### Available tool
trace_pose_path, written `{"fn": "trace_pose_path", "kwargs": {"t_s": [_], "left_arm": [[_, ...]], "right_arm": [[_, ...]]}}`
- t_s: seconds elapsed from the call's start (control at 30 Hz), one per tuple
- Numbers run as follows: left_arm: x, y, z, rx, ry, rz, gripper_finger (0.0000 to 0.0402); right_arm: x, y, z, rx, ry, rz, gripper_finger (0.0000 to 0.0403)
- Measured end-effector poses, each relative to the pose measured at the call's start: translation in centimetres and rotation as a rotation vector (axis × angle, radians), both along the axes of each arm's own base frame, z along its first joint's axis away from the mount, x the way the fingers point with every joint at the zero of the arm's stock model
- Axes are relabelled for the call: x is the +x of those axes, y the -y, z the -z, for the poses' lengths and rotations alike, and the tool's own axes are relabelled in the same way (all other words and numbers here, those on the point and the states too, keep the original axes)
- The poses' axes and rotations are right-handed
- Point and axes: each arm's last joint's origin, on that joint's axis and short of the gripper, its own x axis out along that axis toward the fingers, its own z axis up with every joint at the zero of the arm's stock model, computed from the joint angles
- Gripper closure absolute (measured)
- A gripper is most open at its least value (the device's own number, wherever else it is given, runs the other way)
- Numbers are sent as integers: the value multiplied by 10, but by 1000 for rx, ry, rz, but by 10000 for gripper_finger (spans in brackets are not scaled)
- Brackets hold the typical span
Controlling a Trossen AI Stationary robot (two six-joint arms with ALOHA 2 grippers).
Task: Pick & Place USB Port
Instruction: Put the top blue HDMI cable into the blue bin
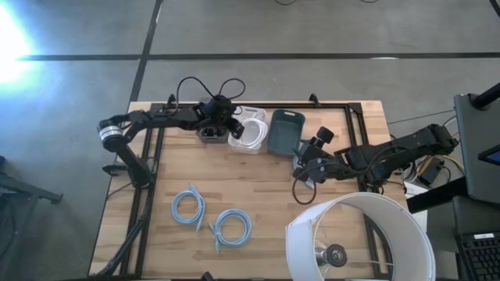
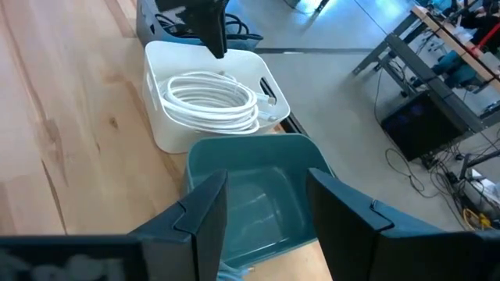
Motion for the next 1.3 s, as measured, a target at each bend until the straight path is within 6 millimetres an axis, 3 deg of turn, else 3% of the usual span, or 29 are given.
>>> {"fn": "trace_pose_path", "kwargs": {"t_s": [0.37, 0.57, 0.73, 0.97, 1.3], "left_arm": [[24, 32, -37, 142, 280, 198, 309], [25, 58, -53, 182, 317, 288, 310], [25, 73, -63, 214, 340, 345, 312], [24, 80, -68, 220, 356, 362, 312], [25, 78, -73, 262, 393, 319, 312]], "right_arm": [[-2, 0, 6, 55, 18, 25, 236], [-3, 4, 17, 196, 2, 9, 236], [-9, 11, 25, 269, -18, 103, 236], [-25, 14, 46, 436, -116, 218, 236], [-29, 7, 89, 654, -219, 39, 236]]}}
